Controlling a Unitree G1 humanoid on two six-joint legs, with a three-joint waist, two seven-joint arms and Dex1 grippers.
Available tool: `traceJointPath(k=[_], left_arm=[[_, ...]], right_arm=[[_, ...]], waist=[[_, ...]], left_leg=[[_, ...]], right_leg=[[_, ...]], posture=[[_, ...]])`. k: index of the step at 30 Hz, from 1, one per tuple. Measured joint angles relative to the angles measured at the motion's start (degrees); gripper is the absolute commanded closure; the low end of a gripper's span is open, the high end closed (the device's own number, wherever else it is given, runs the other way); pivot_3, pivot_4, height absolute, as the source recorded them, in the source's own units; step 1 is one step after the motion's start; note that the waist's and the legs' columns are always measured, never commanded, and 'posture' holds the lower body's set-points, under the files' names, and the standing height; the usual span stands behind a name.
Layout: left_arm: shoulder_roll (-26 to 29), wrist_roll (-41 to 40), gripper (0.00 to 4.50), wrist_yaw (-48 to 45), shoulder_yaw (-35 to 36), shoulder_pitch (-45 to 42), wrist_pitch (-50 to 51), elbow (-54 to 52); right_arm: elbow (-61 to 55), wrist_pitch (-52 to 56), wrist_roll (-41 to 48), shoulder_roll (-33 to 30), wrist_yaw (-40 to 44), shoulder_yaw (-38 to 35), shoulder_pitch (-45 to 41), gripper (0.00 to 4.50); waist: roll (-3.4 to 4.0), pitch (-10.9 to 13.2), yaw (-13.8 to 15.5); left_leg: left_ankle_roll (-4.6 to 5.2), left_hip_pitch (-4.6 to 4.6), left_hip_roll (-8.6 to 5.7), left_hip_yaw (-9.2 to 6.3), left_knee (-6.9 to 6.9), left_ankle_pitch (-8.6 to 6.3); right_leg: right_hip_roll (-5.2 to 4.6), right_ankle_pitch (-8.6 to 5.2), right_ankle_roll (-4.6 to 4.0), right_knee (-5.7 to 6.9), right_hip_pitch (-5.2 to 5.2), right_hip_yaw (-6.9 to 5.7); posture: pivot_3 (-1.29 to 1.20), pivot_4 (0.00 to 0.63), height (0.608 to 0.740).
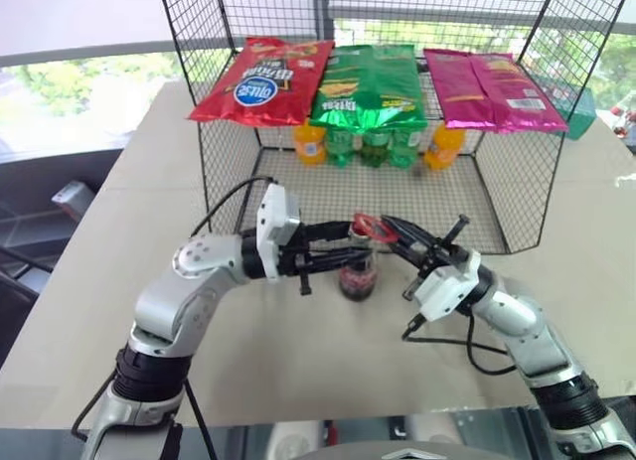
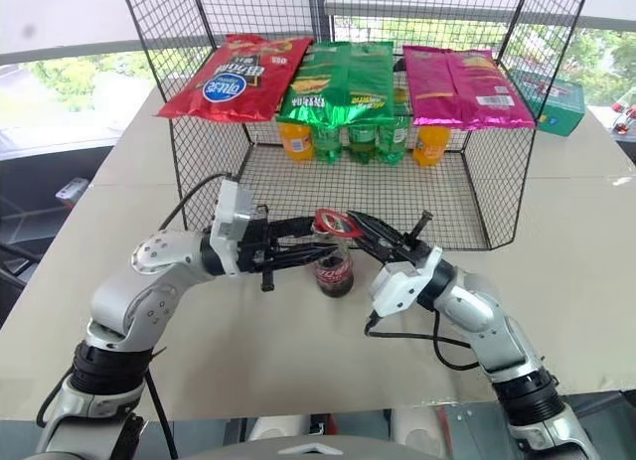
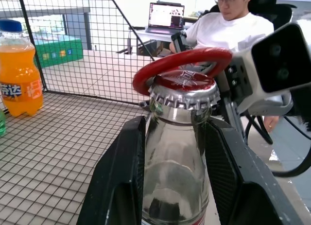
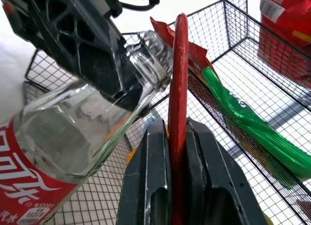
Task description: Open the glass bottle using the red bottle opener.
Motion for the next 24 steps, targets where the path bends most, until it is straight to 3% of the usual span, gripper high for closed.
traceJointPath(k=[7, 12, 14, 19, 24], left_arm=[[0.64, -0.11, 3.28, -0.21, 0.58, 0.33, 1.43, -0.03], [0.46, 1.59, 3.28, -0.36, -1.02, -0.4, 1.07, 0.43], [0.48, 2.09, 3.28, -0.38, -1.73, -0.95, 1.06, 0.73], [0.33, 2.66, 3.28, -0.33, -2.98, -2.35, 0.73, 1.28], [-0.13, 2.5, 3.28, 0.77, -3.12, -3.08, 0.94, 1.51]], right_arm=[[7.92, -7.55, -5.9, 0.64, -6.8, 1.35, -3.57, 4.5], [6.96, -9.09, -7.78, -6.13, -7.64, 1.23, -6.07, 4.5], [5.67, -8.88, -7.97, -9.53, -6.38, 1.18, -7.81, 4.5], [0.97, -6.71, -5.21, -18.5, 2.76, 0.57, -15.63, 4.5], [-1.41, -3.2, -1.79, -20.23, 9.63, 0.28, -19.48, 4.5]], waist=[[0.08, -0.74, -0.27], [0.21, -1.06, -0.23], [0.19, -1.04, -0.24], [0.16, -0.96, -0.15], [0.07, -0.75, -0.2]], left_leg=[[0.0, 0.22, 0.04, 0.1, -0.01, 0.0], [0.01, 0.68, 0.13, 0.36, -0.07, -0.01], [0.02, 1.06, 0.17, 0.39, -0.19, -0.02], [0.04, 0.99, 0.19, 0.43, -0.23, -0.03], [0.08, 0.82, 0.23, 0.47, -0.34, -0.06]], right_leg=[[0.0, -0.01, -0.01, 0.11, 0.1, 0.13], [-0.06, -0.08, 0.1, 0.08, 0.42, 0.35], [-0.07, -0.15, 0.21, -0.09, 0.72, 0.35], [-0.1, -0.09, 0.13, -0.16, 0.72, 0.38], [-0.08, -0.02, 0.0, -0.33, 0.61, 0.38]], posture=[[0.0, 0.15, 0.74], [0.0, 0.15, 0.74], [0.0, 0.15, 0.74], [0.0, 0.15, 0.74], [0.0, 0.15, 0.74]])
